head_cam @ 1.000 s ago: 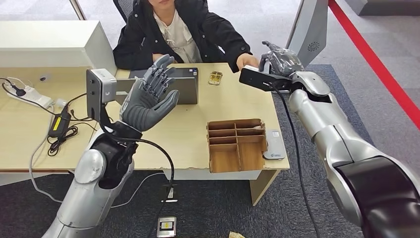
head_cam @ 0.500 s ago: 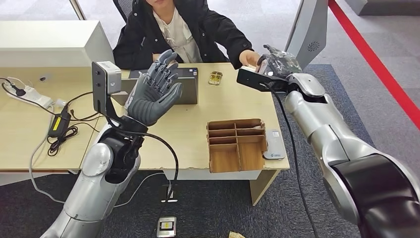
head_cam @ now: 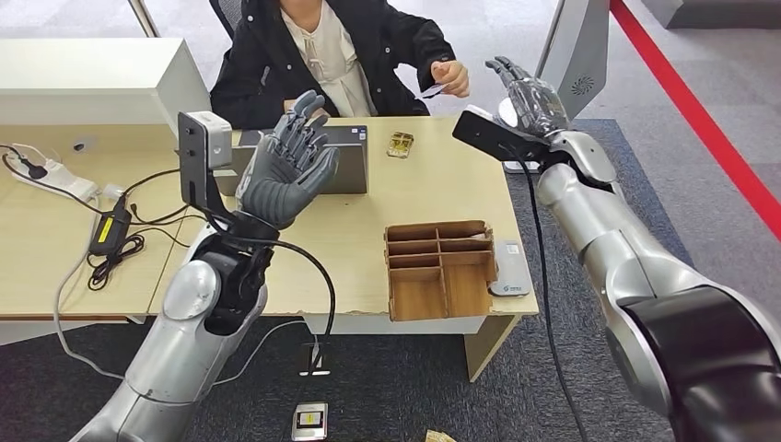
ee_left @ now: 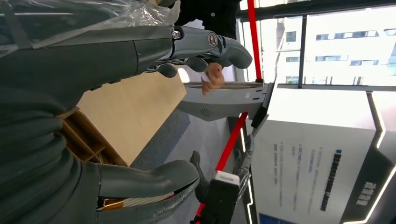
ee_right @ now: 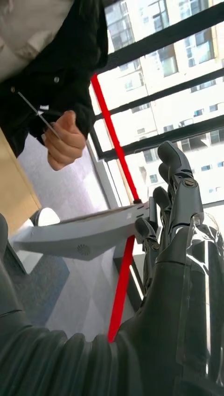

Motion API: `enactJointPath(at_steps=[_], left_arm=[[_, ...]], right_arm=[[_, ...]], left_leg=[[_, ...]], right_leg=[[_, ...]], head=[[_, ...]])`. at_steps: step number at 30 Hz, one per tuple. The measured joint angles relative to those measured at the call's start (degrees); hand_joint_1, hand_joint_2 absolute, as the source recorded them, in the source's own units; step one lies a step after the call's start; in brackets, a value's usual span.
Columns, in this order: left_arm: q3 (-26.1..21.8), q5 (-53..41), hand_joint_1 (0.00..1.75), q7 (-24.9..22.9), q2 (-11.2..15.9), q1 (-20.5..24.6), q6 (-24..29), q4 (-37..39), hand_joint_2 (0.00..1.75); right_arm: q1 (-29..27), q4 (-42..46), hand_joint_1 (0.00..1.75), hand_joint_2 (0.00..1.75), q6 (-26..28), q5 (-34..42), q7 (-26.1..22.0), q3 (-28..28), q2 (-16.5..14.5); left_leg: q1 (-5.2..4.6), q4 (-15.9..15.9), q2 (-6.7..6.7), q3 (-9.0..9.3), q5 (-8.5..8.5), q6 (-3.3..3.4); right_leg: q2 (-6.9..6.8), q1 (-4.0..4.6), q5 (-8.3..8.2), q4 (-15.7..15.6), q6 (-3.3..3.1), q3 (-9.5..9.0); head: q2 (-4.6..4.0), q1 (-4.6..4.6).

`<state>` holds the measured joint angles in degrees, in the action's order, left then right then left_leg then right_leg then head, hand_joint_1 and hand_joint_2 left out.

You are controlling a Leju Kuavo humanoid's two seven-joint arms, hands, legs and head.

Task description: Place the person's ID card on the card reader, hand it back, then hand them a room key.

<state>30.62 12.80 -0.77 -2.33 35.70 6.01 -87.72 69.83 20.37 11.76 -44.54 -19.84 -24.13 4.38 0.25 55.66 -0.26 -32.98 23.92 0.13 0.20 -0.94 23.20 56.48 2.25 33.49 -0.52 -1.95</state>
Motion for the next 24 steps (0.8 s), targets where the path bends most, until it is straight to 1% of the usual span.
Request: enactJointPath(at_steps=[3, 6, 9, 13, 15, 18, 24], left_arm=[[0.0, -0.3, 0.00, 0.6, 0.1, -0.4, 0.3, 0.3, 1.75], [-0.1, -0.5, 0.00, 1.1, 0.3, -1.0, 0.3, 0.3, 1.75], [-0.2, -0.9, 0.00, 1.4, 0.5, -1.7, 0.1, 0.3, 1.75], [-0.5, -1.6, 0.00, 0.8, 1.1, -3.0, 0.1, -0.5, 1.75], [-0.7, -2.0, 0.00, 0.6, 1.5, -3.8, 0.0, -1.0, 1.75], [-1.3, -2.6, 0.00, 0.4, 2.1, -4.7, -0.4, -1.6, 1.75], [-2.0, -3.2, 0.00, 0.4, 2.9, -6.1, -1.6, -2.4, 1.75]], right_arm=[[-0.2, 1.2, 0.00, 1.75, -3.1, 4.3, -2.8, 0.9, 0.2], [-1.3, 3.6, 0.00, 1.75, -6.9, 8.5, -3.7, 1.2, 0.7], [-3.6, 7.1, 0.00, 1.75, -9.5, 12.4, -2.6, 1.3, 1.5], [-8.5, 13.9, 0.00, 1.75, -12.3, 16.2, 1.4, 1.0, 3.3], [-11.3, 17.9, 0.00, 1.75, -13.1, 16.7, 3.5, 0.9, 4.5], [-15.5, 23.4, 0.00, 1.75, -13.8, 15.4, 5.9, 0.6, 6.1], [-21.2, 31.4, 0.00, 1.75, -16.6, 10.1, 8.3, 0.1, 8.7]], left_leg=[[0.00, 0.0, 0.00, 0.00, 0.00, 0.00], [0.01, 0.0, -0.01, 0.00, 0.00, 0.00], [0.01, 0.0, -0.01, 0.01, 0.00, 0.00], [0.01, 0.0, -0.02, 0.00, 0.01, 0.00], [0.01, 0.0, -0.02, 0.00, 0.01, 0.01], [0.01, 0.0, -0.02, 0.00, 0.02, 0.01], [0.01, 0.0, -0.02, 0.00, 0.01, 0.01]], right_leg=[[0.00, 0.00, 0.00, 0.0, 0.00, 0.00], [0.00, 0.00, 0.00, 0.0, 0.00, -0.01], [0.00, 0.01, 0.00, 0.0, 0.00, -0.02], [0.00, 0.00, 0.00, 0.0, 0.00, -0.04], [-0.01, 0.00, 0.01, 0.0, 0.00, -0.04], [-0.01, 0.00, 0.01, 0.0, 0.00, -0.04], [-0.01, 0.01, 0.01, 0.0, 0.00, -0.03]], head=[[0.00, 0.00], [0.00, -0.01], [0.00, -0.01], [0.00, -0.01], [0.00, -0.01], [0.00, -0.01], [0.00, 0.00]])
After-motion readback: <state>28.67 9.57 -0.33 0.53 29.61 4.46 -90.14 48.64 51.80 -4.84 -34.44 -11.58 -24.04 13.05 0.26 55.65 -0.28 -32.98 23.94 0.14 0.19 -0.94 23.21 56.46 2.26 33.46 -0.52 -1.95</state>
